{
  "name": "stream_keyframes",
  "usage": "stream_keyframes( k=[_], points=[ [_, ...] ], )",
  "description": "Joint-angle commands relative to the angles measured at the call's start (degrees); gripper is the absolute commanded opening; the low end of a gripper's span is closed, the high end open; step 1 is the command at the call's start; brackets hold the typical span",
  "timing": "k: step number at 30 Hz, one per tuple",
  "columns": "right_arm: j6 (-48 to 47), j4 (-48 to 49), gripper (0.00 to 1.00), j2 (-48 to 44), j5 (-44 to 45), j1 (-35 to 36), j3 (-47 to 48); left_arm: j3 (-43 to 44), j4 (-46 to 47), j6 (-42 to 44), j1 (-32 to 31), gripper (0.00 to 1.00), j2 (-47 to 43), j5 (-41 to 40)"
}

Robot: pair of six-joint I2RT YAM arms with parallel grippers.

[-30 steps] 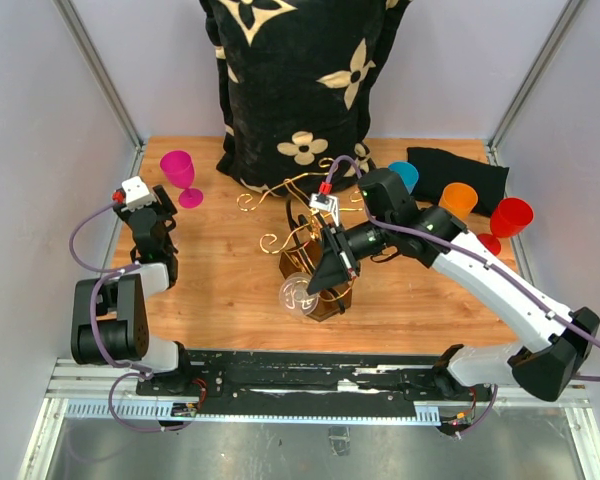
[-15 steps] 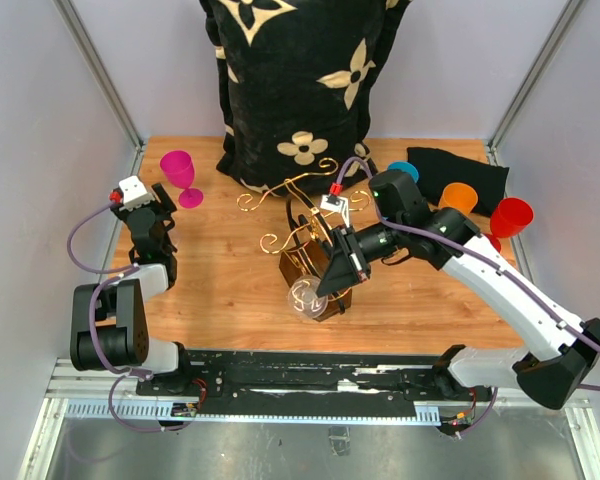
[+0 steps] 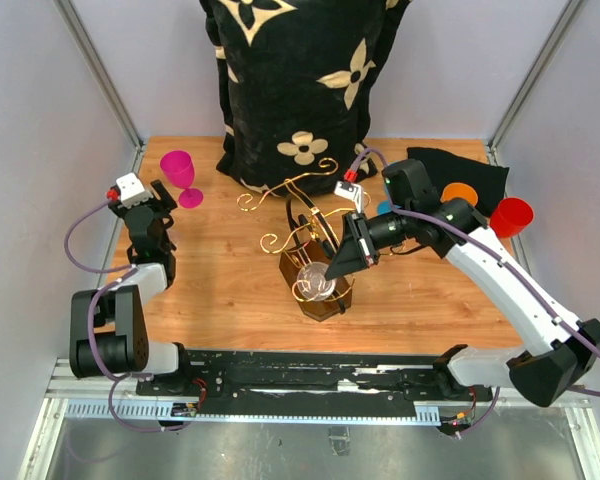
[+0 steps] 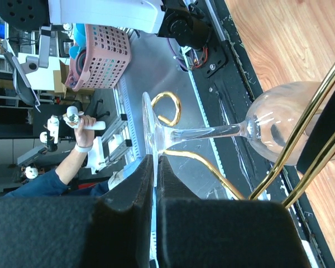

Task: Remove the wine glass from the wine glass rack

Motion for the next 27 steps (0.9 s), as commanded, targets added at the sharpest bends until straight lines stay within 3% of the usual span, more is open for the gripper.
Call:
stream_keyframes(
  k=[1,14,20,27],
  points=[
    [-0.47,3.14,0.01,2.61,-2.17,-0.9,4.41,2.52,-2.67,-0.95,-0.09,0.78,-2.51,0.26],
    [-0.04,4.75,0.01,8.64,-1.69,-1.14,12.69,5.25,-14.19,-2.91,-0.06,0.82,-9.51,1.43],
    [0.78,6.29,0.01,11.83,-2.67,2.34,15.53,10.14,-25.92,-4.61,-0.07,0.82,-11.52,2.39],
    [0.92,6.96,0.01,14.04,-3.43,5.44,17.87,11.81,-29.73,-5.37,-0.09,0.85,-13.68,2.44]
  ],
)
